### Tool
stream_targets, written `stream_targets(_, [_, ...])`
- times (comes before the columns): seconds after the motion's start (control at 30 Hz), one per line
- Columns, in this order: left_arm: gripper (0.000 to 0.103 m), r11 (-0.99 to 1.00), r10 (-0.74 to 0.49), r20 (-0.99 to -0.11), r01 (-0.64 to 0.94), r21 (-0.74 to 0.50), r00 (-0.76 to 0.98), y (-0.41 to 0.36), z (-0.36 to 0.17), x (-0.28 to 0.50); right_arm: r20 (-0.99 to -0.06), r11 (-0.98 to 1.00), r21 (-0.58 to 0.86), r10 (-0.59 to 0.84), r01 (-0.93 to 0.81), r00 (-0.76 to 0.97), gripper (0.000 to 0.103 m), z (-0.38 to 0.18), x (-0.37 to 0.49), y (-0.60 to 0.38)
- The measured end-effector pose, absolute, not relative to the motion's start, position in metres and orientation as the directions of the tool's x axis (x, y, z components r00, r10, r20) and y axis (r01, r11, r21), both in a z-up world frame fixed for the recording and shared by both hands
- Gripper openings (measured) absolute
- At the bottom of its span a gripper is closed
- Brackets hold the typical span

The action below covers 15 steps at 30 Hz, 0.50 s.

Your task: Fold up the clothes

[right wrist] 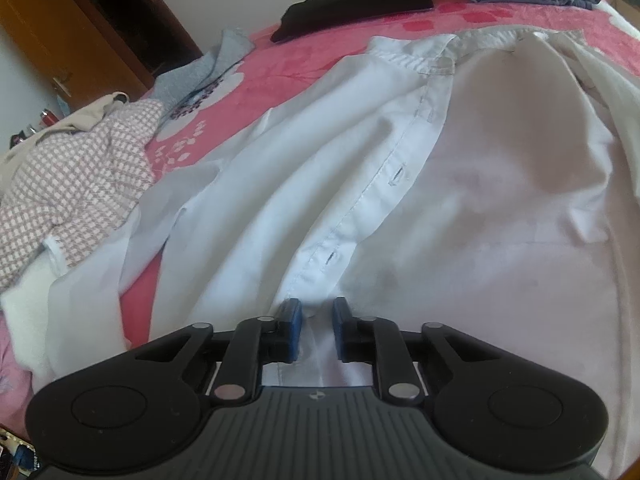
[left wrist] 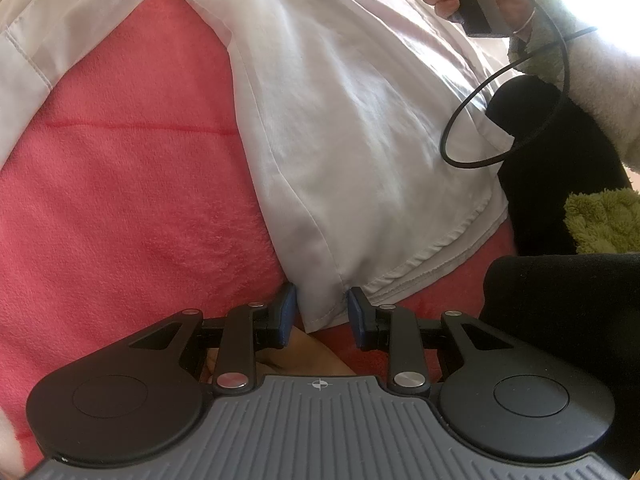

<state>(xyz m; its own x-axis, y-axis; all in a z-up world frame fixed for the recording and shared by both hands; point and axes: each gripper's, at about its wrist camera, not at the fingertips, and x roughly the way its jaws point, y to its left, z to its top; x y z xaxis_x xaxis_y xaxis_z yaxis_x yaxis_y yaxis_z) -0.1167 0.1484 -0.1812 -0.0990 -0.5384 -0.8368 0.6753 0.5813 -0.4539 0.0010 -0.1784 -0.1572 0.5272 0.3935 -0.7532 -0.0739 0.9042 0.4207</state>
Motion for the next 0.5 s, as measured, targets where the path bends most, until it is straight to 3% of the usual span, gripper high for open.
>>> stream_targets(0.07, [0.029,0.581,-0.538,-0.837,0.676,-0.454,-0.099,0.149,-0.181,-0.116,-0.746,0.904,0.418,0.396,-0.086,0.536,0.000,-0.157,-0.001,-0.178])
stream_targets(0.23, [0.029,0.580,-0.539,-0.836,0.676,-0.454,-0.100,0.149,-0.181,-0.116,-0.714,0.934,0.333,0.337,-0.127,0.613,0.000,-0.138,-0.018,-0.176])
stream_targets(0.5, [0.029,0.578,-0.538,-0.837,0.679,-0.452,-0.099,0.147,-0.181,-0.116,-0.709,0.995,0.010,0.075,-0.097,0.701,0.000,-0.114,-0.041,-0.174])
